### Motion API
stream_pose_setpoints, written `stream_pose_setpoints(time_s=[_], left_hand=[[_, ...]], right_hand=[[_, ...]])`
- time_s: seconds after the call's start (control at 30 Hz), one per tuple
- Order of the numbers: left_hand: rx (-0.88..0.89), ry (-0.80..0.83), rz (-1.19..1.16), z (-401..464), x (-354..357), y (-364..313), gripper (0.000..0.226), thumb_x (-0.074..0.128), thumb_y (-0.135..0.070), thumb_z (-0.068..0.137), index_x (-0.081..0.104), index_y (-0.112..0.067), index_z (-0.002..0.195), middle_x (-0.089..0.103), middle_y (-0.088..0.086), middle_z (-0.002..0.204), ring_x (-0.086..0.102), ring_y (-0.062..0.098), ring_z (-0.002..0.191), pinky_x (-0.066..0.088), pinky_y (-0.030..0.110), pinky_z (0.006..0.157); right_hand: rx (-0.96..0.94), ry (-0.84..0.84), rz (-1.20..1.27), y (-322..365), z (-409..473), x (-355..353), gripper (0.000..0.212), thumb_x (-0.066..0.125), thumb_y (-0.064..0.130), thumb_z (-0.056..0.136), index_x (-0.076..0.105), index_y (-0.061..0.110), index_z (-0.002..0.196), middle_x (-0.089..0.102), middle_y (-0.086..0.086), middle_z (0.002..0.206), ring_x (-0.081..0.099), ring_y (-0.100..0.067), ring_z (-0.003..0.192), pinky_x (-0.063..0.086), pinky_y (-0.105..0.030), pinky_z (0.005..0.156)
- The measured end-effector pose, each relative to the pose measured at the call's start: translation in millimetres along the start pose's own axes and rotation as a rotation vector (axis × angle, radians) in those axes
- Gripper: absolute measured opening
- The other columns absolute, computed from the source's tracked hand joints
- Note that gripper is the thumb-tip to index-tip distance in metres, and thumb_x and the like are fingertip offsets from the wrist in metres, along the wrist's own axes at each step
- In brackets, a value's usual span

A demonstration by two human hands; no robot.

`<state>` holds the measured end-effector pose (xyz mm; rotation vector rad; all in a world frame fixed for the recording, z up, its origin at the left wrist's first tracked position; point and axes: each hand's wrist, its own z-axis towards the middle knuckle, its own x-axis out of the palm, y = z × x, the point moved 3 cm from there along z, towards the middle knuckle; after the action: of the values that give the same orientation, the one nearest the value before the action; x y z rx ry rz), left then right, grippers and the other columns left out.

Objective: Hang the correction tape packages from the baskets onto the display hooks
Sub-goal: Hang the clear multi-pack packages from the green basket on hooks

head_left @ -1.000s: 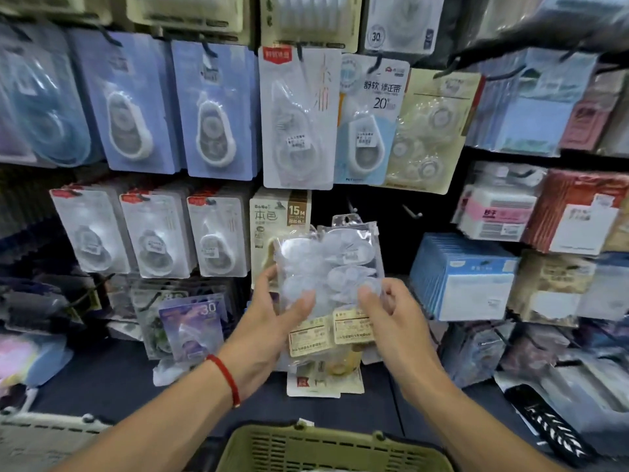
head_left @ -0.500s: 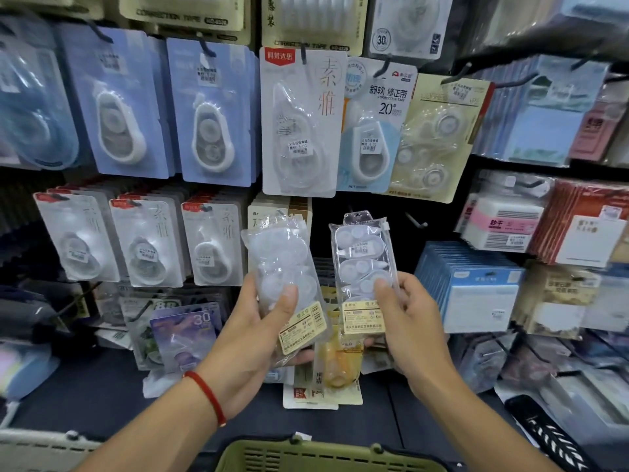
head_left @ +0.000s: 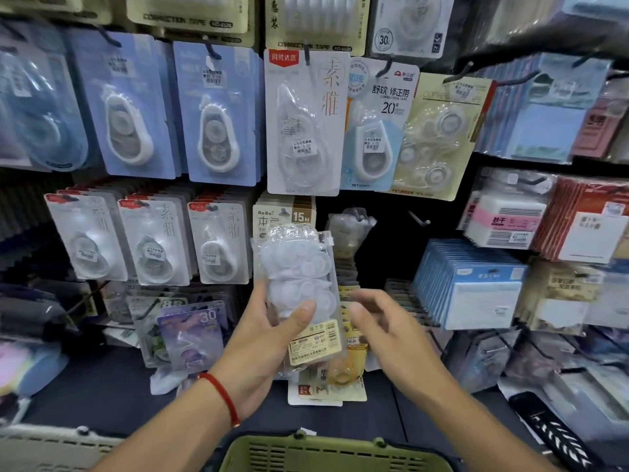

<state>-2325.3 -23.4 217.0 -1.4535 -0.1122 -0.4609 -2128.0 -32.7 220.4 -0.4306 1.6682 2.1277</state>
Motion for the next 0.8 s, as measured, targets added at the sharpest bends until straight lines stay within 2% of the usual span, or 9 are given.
stream_pose_setpoints(time_s=[0.1,0.2,0.27,0.37,0.47,0.53,0.67,0.73,0.8], left_hand=[[0.026,0.040,0.069,-1.5,3.9,5.6,0.066,0.080,-0.023,0.087,0.050,-0.040,0.144,0.074,-0.003,0.133,0.070,0.020,0.123,0.061,0.040,0.098],[0.041,0.044,0.085,-2.0,4.5,8.6,0.069,0.084,-0.023,0.084,0.052,-0.039,0.143,0.074,-0.003,0.131,0.071,0.017,0.122,0.060,0.026,0.092],[0.026,0.043,0.069,-1.5,4.9,7.3,0.068,0.083,-0.028,0.085,0.051,-0.042,0.144,0.074,-0.004,0.132,0.072,0.019,0.121,0.062,0.033,0.091],[0.017,0.025,0.059,1.0,3.3,3.5,0.062,0.077,-0.036,0.089,0.050,-0.046,0.144,0.072,-0.006,0.135,0.070,0.023,0.123,0.058,0.050,0.099],[0.042,-0.052,0.103,3.3,-1.7,0.7,0.042,0.071,-0.030,0.096,0.057,-0.046,0.132,0.075,-0.001,0.128,0.075,0.033,0.110,0.064,0.051,0.078],[0.057,-0.116,0.150,4.0,-6.3,-0.6,0.033,0.071,-0.030,0.096,0.062,-0.050,0.120,0.076,-0.001,0.121,0.077,0.035,0.101,0.065,0.054,0.069],[0.062,-0.153,0.169,4.0,-10.1,-2.4,0.030,0.071,-0.027,0.098,0.063,-0.046,0.119,0.076,0.000,0.117,0.078,0.036,0.090,0.065,0.059,0.065],[0.063,-0.156,0.164,3.4,-10.4,-2.6,0.031,0.070,-0.025,0.099,0.062,-0.042,0.123,0.076,-0.001,0.118,0.078,0.035,0.091,0.065,0.058,0.064],[0.070,-0.152,0.164,3.0,-9.7,-3.1,0.031,0.069,-0.022,0.099,0.062,-0.041,0.122,0.077,-0.004,0.114,0.079,0.029,0.090,0.066,0.052,0.062]], right_hand=[[-0.100,0.038,0.033,11.0,-10.9,9.6,0.040,0.060,0.068,0.088,0.064,0.048,0.122,0.069,0.021,0.116,0.067,-0.004,0.102,0.059,-0.033,0.085],[-0.113,0.009,0.093,9.5,-15.7,11.5,0.035,0.067,0.065,0.086,0.067,0.044,0.114,0.073,0.020,0.108,0.068,-0.006,0.099,0.058,-0.035,0.083],[-0.100,0.020,0.133,4.7,-15.7,11.1,0.027,0.068,0.058,0.090,0.067,0.042,0.113,0.074,0.019,0.109,0.070,-0.004,0.102,0.056,-0.032,0.085],[-0.043,0.002,0.238,-1.5,-13.9,9.8,0.012,0.067,0.039,0.102,0.063,0.040,0.114,0.077,0.016,0.111,0.073,-0.004,0.101,0.058,-0.032,0.086],[-0.025,-0.086,0.315,-1.9,-12.5,4.7,0.009,0.059,0.032,0.107,0.059,0.040,0.111,0.078,0.006,0.109,0.076,-0.013,0.097,0.062,-0.034,0.079],[-0.036,-0.152,0.308,-1.7,-10.7,-1.3,0.007,0.055,0.035,0.107,0.057,0.038,0.113,0.076,0.005,0.108,0.073,-0.016,0.098,0.059,-0.034,0.082],[-0.032,-0.157,0.354,0.2,-3.8,-7.5,0.010,0.054,0.033,0.108,0.059,0.032,0.117,0.076,0.000,0.107,0.072,-0.018,0.089,0.059,-0.036,0.070],[-0.028,-0.153,0.397,1.3,0.1,-8.1,0.010,0.054,0.031,0.109,0.059,0.031,0.118,0.076,-0.006,0.104,0.068,-0.017,0.076,0.055,-0.031,0.058],[-0.025,-0.165,0.415,0.7,3.9,-8.8,0.010,0.055,0.032,0.108,0.060,0.032,0.116,0.075,-0.009,0.099,0.065,-0.020,0.069,0.054,-0.029,0.053]])
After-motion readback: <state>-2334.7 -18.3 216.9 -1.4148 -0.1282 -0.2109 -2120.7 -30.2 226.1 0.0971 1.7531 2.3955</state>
